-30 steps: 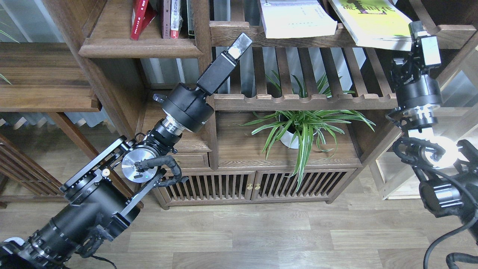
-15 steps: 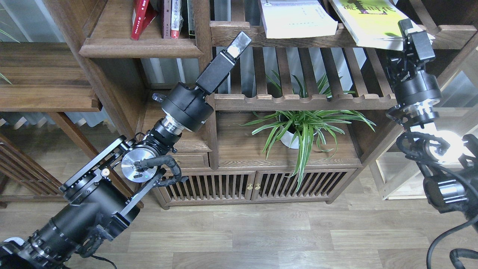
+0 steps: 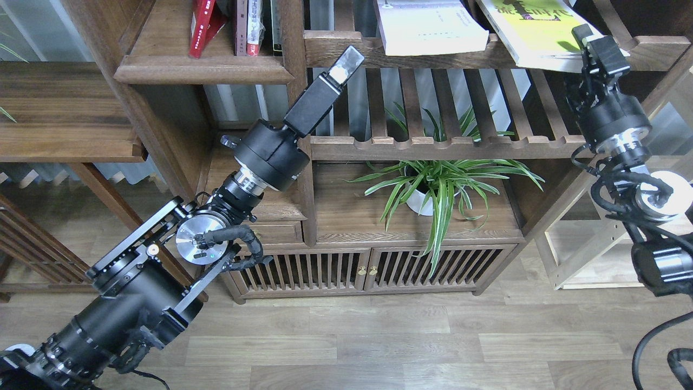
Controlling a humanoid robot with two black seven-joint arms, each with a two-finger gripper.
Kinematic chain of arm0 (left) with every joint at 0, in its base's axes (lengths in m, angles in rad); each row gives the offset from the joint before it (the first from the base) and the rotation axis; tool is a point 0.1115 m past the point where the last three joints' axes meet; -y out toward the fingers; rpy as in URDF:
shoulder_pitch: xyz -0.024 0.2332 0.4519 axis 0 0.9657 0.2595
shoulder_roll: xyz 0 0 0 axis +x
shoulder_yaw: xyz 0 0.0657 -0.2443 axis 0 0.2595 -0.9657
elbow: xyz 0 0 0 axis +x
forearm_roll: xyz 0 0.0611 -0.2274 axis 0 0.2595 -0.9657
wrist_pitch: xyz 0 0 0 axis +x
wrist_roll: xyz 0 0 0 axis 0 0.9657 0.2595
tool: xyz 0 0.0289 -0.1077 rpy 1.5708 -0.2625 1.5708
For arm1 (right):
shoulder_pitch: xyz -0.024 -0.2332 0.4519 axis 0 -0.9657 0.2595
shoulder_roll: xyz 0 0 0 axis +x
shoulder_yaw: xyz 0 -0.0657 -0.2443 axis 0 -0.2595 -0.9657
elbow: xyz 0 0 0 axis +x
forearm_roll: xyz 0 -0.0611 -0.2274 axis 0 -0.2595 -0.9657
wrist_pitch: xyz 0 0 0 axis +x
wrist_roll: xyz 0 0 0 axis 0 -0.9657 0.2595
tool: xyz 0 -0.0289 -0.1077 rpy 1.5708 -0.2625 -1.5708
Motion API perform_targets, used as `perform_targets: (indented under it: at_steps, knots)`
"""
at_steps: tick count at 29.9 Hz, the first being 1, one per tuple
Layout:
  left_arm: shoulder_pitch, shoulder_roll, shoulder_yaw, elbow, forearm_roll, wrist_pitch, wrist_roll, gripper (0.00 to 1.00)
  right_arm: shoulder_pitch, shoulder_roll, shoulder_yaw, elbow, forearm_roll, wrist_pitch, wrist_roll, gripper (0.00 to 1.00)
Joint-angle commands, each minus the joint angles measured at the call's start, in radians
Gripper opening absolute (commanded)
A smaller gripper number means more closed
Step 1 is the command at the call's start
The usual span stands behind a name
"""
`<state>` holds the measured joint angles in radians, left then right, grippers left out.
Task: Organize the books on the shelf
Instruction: 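Grasp the yellow-green book on the top shelf with the right gripper, then pull the yellow-green book down off the top shelf with the right gripper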
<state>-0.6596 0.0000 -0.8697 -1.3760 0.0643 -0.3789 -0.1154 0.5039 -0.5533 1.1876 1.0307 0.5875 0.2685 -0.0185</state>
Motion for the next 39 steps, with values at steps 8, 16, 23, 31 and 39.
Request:
perform_targets:
  at_steps: [8, 16, 23, 31, 39]
  knots:
    - [-0.002, 0.0, 0.001, 0.0, 0.0, 0.0, 0.0, 0.99, 0.039, 0.0, 0.004, 0.0, 0.0, -0.1, -0.001, 0.82]
    - [-0.002, 0.0, 0.0, 0.0, 0.0, 0.0, 0.0, 0.99, 0.038, 0.009, 0.018, -0.003, 0.0, -0.091, 0.005, 0.5]
    - [-0.002, 0.0, 0.0, 0.0, 0.0, 0.002, -0.001, 0.99, 0.022, 0.036, 0.047, -0.014, 0.0, 0.029, 0.006, 0.11]
    - [-0.002, 0.0, 0.0, 0.0, 0.0, 0.002, 0.0, 0.99, -0.024, 0.044, 0.053, -0.024, 0.0, 0.124, 0.005, 0.04]
    - [-0.002, 0.0, 0.0, 0.002, 0.0, 0.002, 0.0, 0.99, -0.059, 0.058, 0.162, -0.012, 0.027, 0.15, 0.003, 0.03]
